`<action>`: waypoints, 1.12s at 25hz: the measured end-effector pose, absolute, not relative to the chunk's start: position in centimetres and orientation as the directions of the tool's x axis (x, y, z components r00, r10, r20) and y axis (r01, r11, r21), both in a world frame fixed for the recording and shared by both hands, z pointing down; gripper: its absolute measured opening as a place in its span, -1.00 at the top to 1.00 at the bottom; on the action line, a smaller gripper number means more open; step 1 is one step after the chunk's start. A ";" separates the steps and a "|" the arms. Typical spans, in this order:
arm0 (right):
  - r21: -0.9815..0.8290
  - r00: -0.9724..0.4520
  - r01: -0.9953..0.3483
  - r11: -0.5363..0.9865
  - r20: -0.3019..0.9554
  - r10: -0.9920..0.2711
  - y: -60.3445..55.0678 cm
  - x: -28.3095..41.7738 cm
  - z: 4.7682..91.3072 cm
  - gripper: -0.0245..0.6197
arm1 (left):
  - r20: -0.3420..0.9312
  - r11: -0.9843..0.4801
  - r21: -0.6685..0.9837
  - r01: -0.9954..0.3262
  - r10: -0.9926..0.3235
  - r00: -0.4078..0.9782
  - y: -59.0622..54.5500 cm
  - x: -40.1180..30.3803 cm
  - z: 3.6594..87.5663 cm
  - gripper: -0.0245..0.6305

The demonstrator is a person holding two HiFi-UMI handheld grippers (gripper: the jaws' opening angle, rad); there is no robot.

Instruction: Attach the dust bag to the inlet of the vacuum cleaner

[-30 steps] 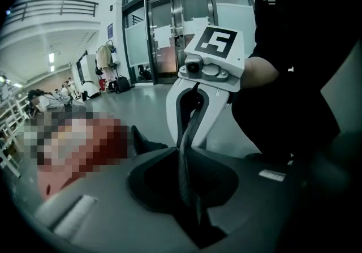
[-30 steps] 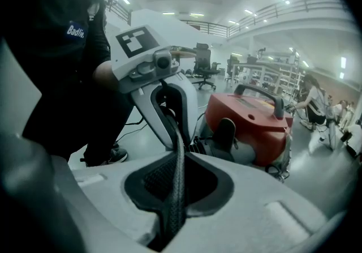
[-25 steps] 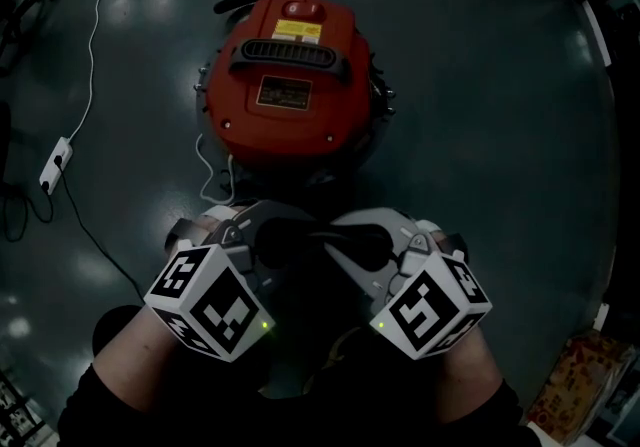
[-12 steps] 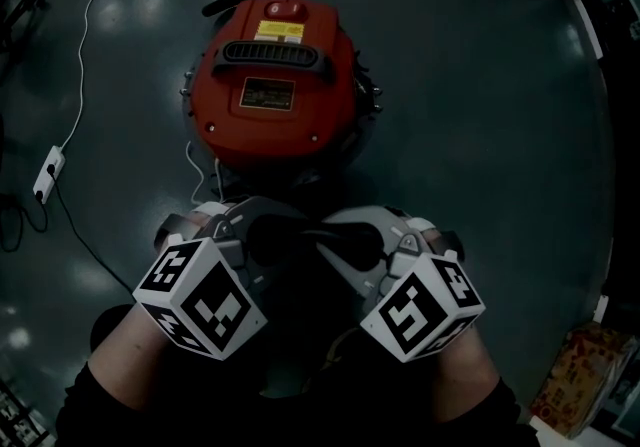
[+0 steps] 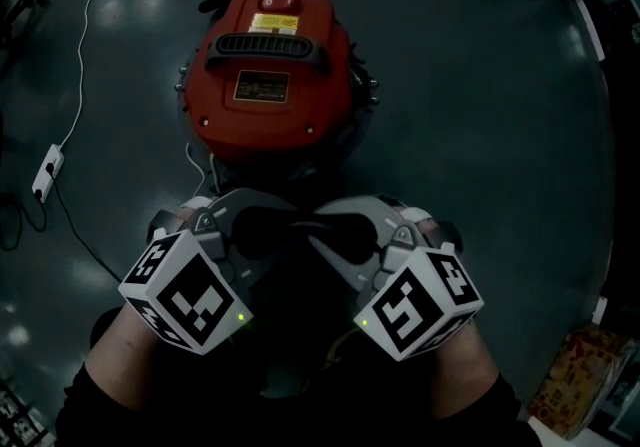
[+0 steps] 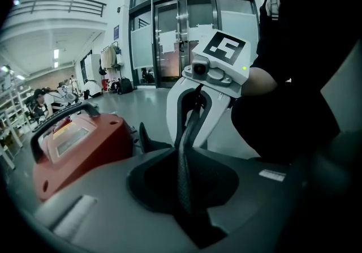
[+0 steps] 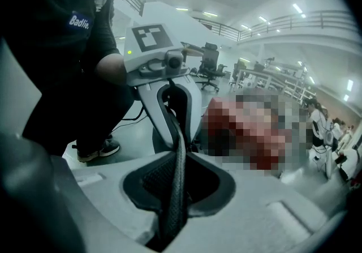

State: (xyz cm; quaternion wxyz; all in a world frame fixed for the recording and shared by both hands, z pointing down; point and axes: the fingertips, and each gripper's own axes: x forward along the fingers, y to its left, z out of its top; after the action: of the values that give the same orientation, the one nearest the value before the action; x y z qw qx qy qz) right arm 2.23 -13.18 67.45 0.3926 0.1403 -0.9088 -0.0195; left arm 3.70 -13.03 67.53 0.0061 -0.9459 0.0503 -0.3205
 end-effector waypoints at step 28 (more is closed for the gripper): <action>0.107 -0.660 -0.264 0.958 0.705 -0.261 -13.7 3.5 67.6 0.70 | 0.608 -0.998 -0.040 -0.045 -0.060 0.791 -13.9 4.8 67.7 0.68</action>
State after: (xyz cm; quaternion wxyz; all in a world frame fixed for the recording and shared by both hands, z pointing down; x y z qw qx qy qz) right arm 3.49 -13.68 67.61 0.3864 0.1441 -0.9110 0.0022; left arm 4.75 -13.90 67.72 0.0116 -0.9464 0.0277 -0.3217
